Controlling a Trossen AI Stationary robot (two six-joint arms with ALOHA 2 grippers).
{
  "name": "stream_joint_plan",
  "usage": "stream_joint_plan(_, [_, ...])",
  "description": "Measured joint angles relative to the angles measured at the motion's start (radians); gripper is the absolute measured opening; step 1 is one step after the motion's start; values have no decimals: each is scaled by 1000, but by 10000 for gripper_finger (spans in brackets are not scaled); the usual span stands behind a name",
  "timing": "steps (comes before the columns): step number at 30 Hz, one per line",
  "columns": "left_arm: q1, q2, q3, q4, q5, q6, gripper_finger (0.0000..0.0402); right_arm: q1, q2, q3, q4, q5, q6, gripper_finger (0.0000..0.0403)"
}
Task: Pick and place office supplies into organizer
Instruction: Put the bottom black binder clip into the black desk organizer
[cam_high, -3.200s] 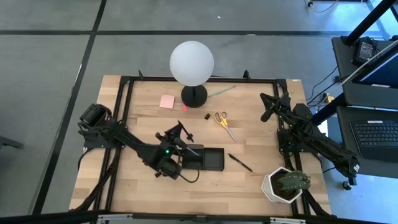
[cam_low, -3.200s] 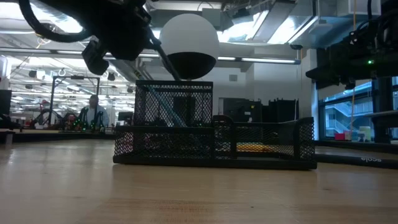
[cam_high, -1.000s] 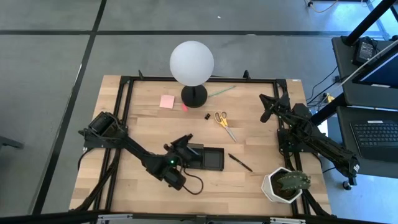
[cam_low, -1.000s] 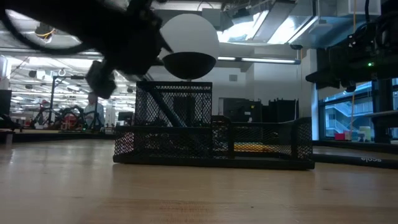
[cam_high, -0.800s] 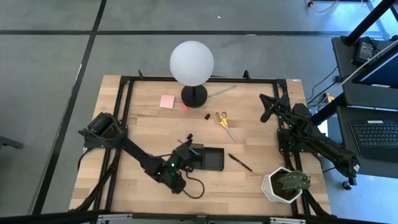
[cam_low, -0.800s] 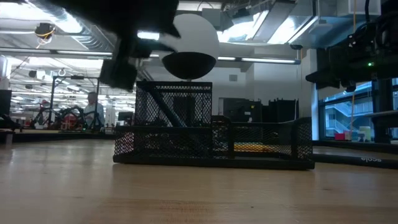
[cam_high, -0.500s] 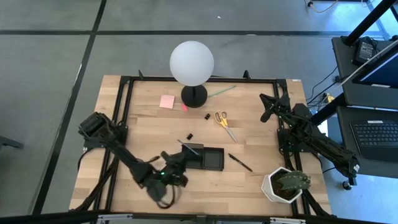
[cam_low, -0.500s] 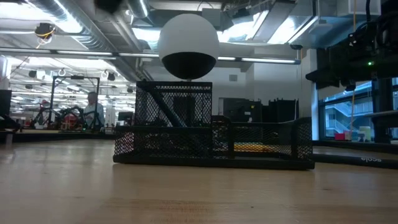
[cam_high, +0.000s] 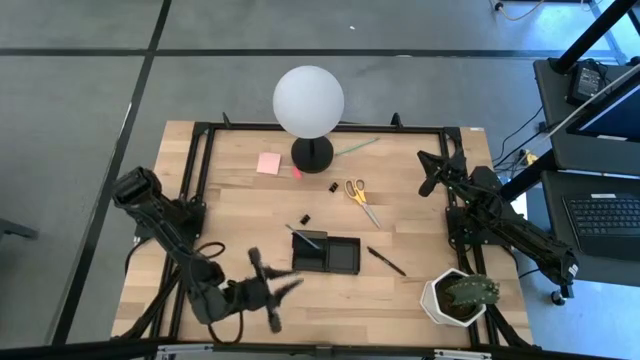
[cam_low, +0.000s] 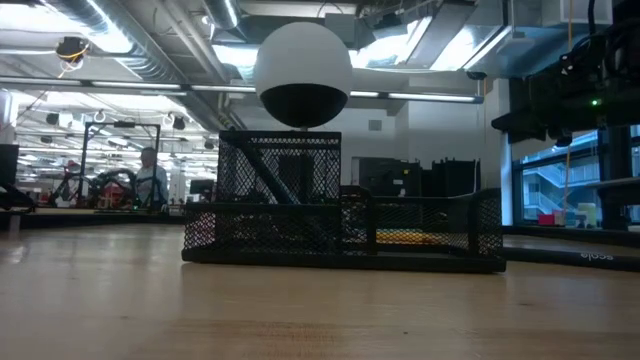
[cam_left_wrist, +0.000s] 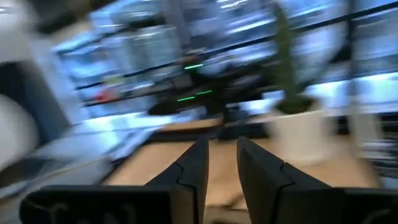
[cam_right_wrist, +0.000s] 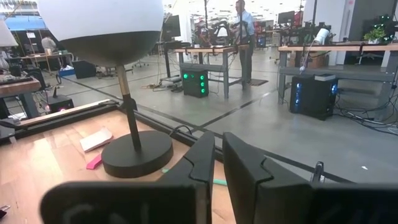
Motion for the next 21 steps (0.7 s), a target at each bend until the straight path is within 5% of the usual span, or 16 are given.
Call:
stream_joint_plan(4, [25,-39,0,-180,266,-122,76,0,0,0,-2,0,24,37])
stream_joint_plan(8, [46,-110,0,-511,299,-372,76,0,0,0,-16,-2,63,37])
stream_joint_plan(14, [63,-240,-1,-1034,421,-975,77,0,0,0,-32,-111,161,37])
stream_joint_plan(21, [63,-263,-1,-1326,617,-1466,77,1,0,0,-30,-122,236,37])
